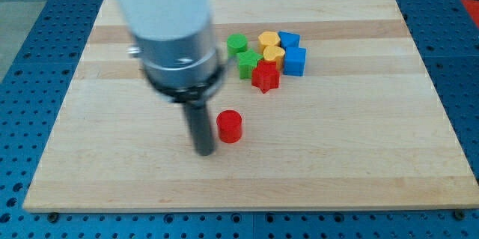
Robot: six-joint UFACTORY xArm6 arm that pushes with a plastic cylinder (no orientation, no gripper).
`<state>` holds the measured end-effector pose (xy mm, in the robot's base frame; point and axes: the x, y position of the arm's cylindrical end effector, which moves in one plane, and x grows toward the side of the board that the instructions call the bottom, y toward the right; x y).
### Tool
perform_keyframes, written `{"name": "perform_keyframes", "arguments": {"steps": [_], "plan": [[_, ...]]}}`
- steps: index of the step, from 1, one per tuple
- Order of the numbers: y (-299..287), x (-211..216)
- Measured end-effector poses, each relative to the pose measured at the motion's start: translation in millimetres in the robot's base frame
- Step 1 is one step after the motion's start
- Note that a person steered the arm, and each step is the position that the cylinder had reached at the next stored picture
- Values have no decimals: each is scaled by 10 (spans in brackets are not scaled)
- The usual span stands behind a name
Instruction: Slide the red circle to the group of blocks
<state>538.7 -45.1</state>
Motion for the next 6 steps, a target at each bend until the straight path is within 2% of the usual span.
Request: {"name": "perform_keyframes", "arguments": {"steps": [2, 3, 5, 6], "plan": [[1049, -472], [1038, -302], [498, 220], [-87, 218]]}}
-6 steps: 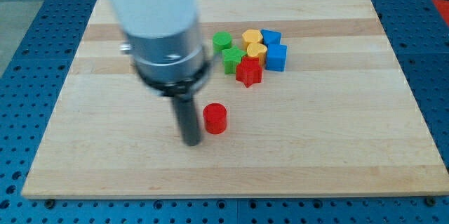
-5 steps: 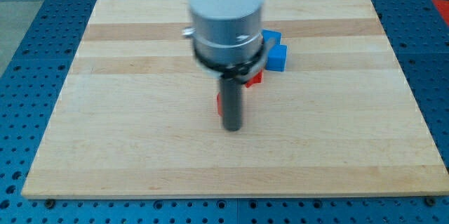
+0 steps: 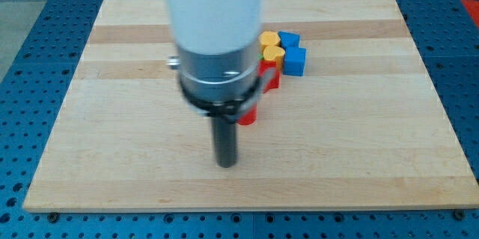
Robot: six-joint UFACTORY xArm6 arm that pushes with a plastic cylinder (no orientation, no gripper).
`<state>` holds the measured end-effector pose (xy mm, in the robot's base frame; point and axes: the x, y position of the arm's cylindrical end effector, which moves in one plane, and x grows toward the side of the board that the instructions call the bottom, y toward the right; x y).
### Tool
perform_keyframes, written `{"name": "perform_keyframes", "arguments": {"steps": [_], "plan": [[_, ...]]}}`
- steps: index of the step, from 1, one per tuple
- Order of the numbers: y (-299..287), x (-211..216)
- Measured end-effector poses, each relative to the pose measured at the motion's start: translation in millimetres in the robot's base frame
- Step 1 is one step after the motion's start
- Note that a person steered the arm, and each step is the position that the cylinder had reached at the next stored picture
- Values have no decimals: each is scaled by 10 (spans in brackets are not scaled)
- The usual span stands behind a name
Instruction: Slide the red circle to the group of blocks
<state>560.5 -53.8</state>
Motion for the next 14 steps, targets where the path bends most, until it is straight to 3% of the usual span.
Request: {"name": "perform_keyframes", "arguments": {"steps": [1, 2, 5, 8, 11, 14], "plan": [[-356, -140], [-353, -493], [699, -813], [1140, -1051], [1442, -763], [2289, -754]]}}
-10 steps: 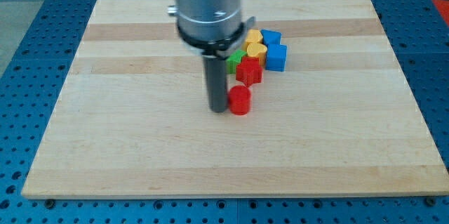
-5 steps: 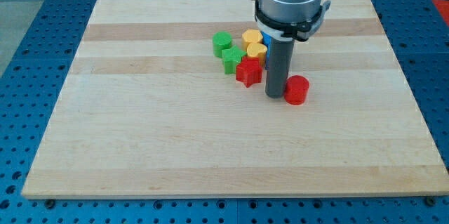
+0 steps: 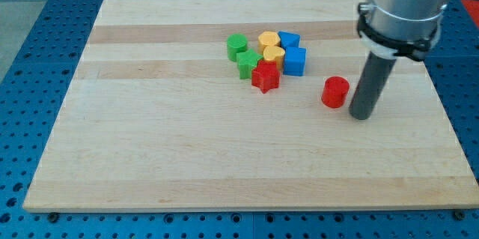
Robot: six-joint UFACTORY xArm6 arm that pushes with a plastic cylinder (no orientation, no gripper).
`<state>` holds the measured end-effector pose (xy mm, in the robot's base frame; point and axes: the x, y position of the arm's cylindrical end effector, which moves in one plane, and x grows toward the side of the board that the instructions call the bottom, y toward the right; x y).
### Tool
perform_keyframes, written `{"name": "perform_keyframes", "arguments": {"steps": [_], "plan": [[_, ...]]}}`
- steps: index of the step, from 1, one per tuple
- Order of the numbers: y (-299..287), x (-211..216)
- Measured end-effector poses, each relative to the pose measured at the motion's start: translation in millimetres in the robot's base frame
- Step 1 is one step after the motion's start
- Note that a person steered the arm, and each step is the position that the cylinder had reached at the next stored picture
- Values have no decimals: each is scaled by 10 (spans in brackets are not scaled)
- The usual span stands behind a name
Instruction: Slide the red circle to the group of blocks
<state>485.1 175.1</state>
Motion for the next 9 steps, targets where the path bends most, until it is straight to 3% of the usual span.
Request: {"name": "perform_keyframes", "arguments": {"steps": [4, 7, 9], "plan": [[-388, -37], [157, 7], [-173, -271]]}}
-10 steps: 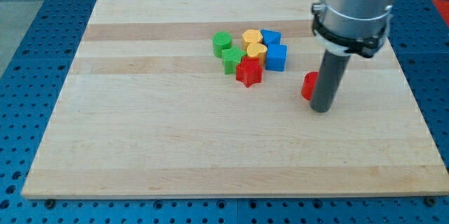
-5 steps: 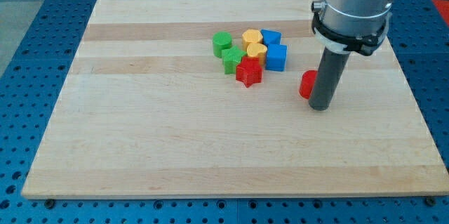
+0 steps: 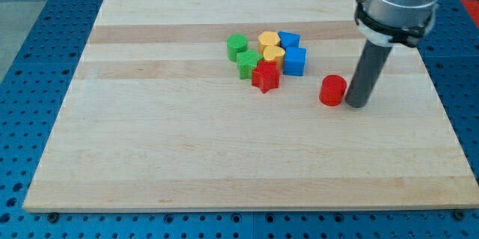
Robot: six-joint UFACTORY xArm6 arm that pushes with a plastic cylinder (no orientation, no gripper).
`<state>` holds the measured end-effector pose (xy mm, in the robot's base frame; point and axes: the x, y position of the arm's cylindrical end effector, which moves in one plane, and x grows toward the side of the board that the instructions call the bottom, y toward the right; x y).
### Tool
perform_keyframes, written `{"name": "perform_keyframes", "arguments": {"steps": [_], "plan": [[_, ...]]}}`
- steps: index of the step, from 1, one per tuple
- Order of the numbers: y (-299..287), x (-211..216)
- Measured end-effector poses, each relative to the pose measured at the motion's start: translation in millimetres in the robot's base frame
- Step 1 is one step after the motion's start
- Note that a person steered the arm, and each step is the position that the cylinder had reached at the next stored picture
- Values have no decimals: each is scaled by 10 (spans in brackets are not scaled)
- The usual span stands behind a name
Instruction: Slide the red circle to the group of blocks
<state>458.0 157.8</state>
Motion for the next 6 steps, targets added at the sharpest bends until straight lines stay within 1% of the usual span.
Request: {"name": "perform_keyframes", "arguments": {"steps": [1, 3, 4, 5, 6], "plan": [[-160, -62], [-269, -62], [-592, -80], [-778, -204], [-737, -228]]}}
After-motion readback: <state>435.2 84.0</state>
